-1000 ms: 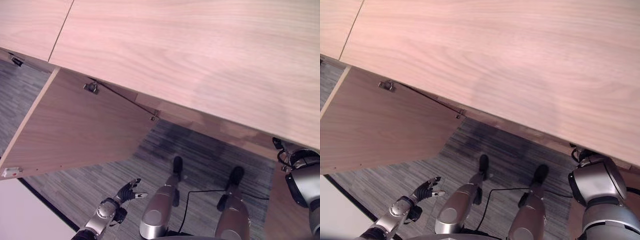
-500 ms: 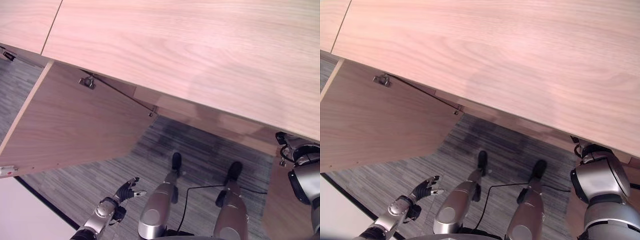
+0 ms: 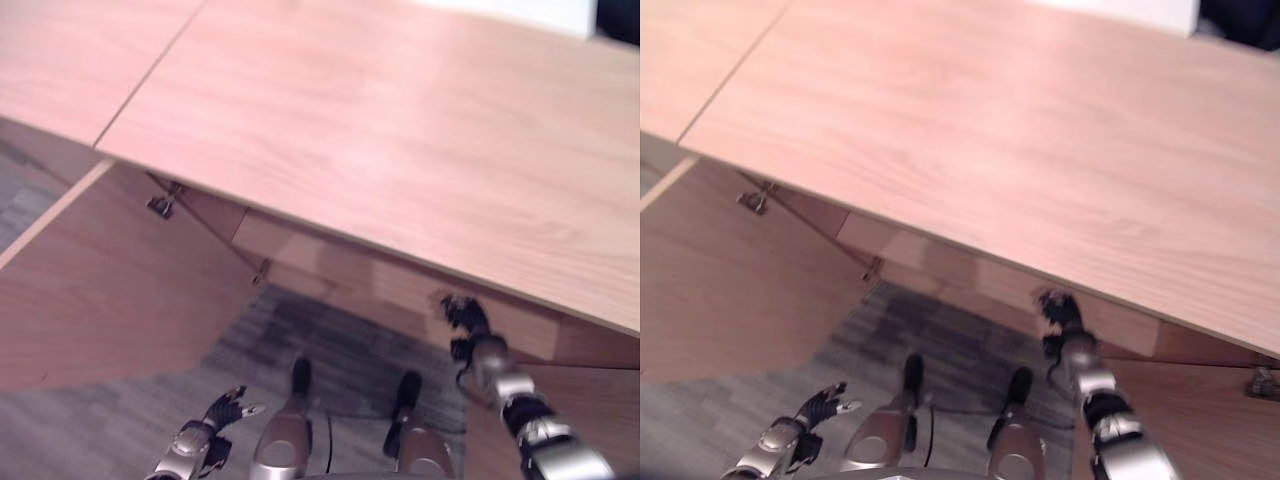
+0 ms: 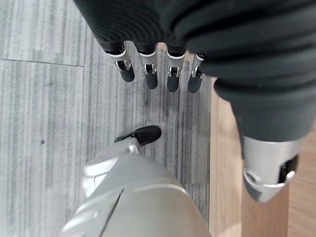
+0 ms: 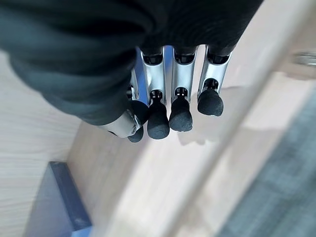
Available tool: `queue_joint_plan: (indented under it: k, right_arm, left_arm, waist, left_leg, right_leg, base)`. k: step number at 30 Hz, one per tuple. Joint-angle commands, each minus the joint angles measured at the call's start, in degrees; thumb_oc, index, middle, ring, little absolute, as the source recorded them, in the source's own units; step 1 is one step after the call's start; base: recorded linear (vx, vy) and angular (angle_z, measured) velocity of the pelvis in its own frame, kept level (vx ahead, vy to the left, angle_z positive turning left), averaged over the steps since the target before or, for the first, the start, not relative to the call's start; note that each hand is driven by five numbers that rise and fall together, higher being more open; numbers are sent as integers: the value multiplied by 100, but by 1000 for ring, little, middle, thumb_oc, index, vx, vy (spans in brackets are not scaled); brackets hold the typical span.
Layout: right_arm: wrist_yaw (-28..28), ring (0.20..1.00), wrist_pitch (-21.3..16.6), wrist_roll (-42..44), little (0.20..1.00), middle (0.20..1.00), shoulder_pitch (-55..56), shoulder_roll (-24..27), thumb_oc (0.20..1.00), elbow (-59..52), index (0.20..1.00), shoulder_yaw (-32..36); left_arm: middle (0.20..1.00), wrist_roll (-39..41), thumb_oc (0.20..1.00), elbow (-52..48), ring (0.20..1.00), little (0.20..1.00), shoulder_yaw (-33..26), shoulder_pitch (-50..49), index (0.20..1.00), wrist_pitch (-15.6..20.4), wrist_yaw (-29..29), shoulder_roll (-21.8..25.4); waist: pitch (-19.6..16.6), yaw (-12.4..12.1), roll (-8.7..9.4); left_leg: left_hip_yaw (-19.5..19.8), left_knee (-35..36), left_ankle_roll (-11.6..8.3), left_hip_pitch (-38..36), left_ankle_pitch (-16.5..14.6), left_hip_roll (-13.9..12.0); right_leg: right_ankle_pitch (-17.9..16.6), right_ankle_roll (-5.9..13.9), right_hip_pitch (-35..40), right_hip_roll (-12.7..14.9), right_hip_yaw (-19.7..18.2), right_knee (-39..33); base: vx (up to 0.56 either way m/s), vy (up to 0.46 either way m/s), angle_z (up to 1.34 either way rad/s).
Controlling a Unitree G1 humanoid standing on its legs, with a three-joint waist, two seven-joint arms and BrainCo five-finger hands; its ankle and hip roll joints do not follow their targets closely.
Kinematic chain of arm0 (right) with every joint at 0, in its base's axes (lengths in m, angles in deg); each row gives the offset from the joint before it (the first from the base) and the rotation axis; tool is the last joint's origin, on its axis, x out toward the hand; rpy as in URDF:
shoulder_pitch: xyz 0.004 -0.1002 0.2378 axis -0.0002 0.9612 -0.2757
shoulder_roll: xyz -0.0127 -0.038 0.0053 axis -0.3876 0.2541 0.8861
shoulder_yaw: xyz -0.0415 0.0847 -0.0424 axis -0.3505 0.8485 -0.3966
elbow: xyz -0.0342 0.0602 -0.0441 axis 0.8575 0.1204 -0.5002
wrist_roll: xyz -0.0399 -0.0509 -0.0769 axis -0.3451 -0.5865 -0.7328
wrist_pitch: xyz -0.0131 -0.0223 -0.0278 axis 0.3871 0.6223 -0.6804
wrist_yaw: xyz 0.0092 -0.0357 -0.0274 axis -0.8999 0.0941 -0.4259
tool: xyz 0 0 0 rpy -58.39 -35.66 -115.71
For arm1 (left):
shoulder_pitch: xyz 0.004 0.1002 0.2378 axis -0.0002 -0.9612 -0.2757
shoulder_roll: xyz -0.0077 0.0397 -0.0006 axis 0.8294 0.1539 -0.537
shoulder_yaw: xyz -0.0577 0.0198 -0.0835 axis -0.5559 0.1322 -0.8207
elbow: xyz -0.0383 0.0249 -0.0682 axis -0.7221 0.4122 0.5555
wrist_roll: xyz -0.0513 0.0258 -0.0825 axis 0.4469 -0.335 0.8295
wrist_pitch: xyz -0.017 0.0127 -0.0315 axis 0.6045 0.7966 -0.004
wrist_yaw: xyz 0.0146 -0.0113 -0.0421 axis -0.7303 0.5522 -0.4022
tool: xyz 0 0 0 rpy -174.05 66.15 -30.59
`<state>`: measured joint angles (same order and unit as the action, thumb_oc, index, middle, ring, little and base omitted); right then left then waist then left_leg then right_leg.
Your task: Put the empty folder in the office cabinet
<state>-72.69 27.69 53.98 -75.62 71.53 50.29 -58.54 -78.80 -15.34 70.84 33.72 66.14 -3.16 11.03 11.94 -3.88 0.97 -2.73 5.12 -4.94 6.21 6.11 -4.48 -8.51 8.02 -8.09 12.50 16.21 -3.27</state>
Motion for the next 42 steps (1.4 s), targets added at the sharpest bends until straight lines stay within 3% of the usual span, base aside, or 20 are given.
queue_joint_plan:
  k: [1, 9, 10, 11, 19, 23, 29, 30, 33, 34, 35, 37, 42]
  right_arm:
    - [-304, 200, -86, -503, 200, 200, 157, 315, 200, -401, 200, 7]
    - [-569, 200, 54, -900, 200, 200, 501, -35, 200, -148, 200, -342]
    - [-608, 733, 104, -1028, 733, 733, 563, -101, 733, 52, 733, -432]
    - [-620, 1000, 141, -1035, 1000, 1000, 592, -155, 1000, 185, 1000, -448]
    - [-711, 1000, 279, -1061, 1000, 1000, 697, -427, 1000, 1099, 1000, -534]
    - [-737, 1000, 324, -687, 1000, 1000, 713, -586, 1000, 1758, 1000, -318]
    - [-704, 1000, 314, -551, 1000, 1000, 711, -616, 1000, 1819, 1000, -279]
    - [-691, 1000, 272, -493, 1000, 1000, 730, -623, 1000, 1655, 1000, -298]
    - [-606, 1000, 194, -199, 1000, 1000, 685, -666, 1000, 1453, 1000, -321]
    - [-590, 1000, 167, -163, 1000, 1000, 675, -662, 1000, 1453, 1000, -349]
    - [-591, 1000, 165, -162, 1000, 1000, 673, -663, 1000, 1456, 1000, -349]
    - [-516, 1000, 105, -172, 1000, 1000, 655, -608, 1000, 1404, 1000, -405]
    - [-490, 1000, 89, -294, 1000, 1000, 662, -442, 1000, 1233, 1000, -438]
  left_arm:
    - [1000, -577, 1000, 337, 1000, 1000, -56, -129, 1000, 1, -12, 54]
    - [1000, -588, 1000, 513, 1000, 1000, -247, -159, 1000, -35, 25, 34]
    - [1000, -570, 1000, 537, 1000, 1000, -274, -156, 1000, -24, 42, 28]
    - [1000, -561, 1000, 561, 1000, 1000, -275, -149, 1000, -21, 62, 11]
    - [1000, -500, 1000, 642, 1000, 1000, -269, -181, 1000, -36, 160, -164]
    - [1000, -500, 1000, 737, 1000, 1000, -244, -182, 1000, -62, 211, -298]
    - [1000, -302, 1000, 670, 1000, 1000, -290, -186, 1000, -33, 297, -362]
    - [1000, -214, 1000, 573, 1000, 1000, -318, -178, 1000, -14, 347, -335]
    - [1000, 58, 1000, 278, 1000, 1000, -348, -78, 1000, 46, 494, -305]
    - [1000, 81, 1000, 242, 1000, 1000, -361, -32, 1000, 87, 567, -291]
    - [1000, 81, 1000, 242, 1000, 1000, -360, -32, 1000, 87, 567, -290]
    - [1000, 268, 1000, 185, 1000, 1000, -388, 54, 1000, 116, 702, -333]
    - [1000, 743, 1000, 113, 1000, 1000, -563, 158, 1000, 120, 689, -347]
  waist:
    - [-253, 40, -184]
    - [-650, 167, -40]
    - [-716, 175, -15]
    - [-756, 185, -6]
    - [-911, 205, 28]
    - [-947, 217, 18]
    - [-917, 198, 16]
    - [-885, 180, 15]
    - [-735, 274, 4]
    - [-729, 213, 23]
    - [-727, 216, 26]
    - [-720, 120, -9]
    - [-737, 78, -132]
  left_leg:
    - [207, -40, 6, -267, -500, -32]
    - [-41, -12, 59, -770, -686, 30]
    - [-68, -12, 71, -866, -725, 48]
    - [-82, -12, 74, -906, -745, 53]
    - [-122, -12, 122, -1104, -844, 122]
    - [-109, -12, 154, -1197, -879, 155]
    - [-26, -39, 188, -1278, -912, 155]
    - [30, -51, 187, -1268, -886, 114]
    - [333, -170, 243, -952, -719, 162]
    - [429, -199, 248, -868, -694, 219]
    - [433, -203, 249, -868, -697, 222]
    - [797, -152, 192, -748, -544, 242]
    - [1091, -99, 39, -582, -356, 185]
  right_leg:
    - [599, 347, 204, 152, -239, 676]
    - [505, 404, 531, 151, -433, 562]
    - [477, 415, 611, 155, -459, 513]
    - [463, 425, 641, 170, -469, 499]
    - [422, 445, 808, 207, -521, 454]
    - [432, 448, 880, 246, -521, 485]
    - [546, 428, 902, 259, -514, 689]
    - [693, 392, 881, 190, -558, 853]
    - [1212, 263, 615, -540, -1708, 1187]
    - [1257, 190, 651, -615, -1848, 1110]
    - [1259, 189, 657, -613, -1844, 1106]
    - [1350, 59, 737, -702, -1687, 1022]
    - [1343, -10, 902, -713, -1345, 767]
  base:
    - [106, 82, -18]
    - [69, 59, -24]
    - [61, 55, -7]
    - [52, 48, -7]
    - [20, 31, -4]
    - [7, 18, 0]
    - [-3, 12, 3]
    - [-63, -17, 13]
    - [-95, -6, 19]
    - [-54, -36, 53]
    - [-14, -133, 88]
    - [-17, -194, 78]
    - [-10, -115, 80]
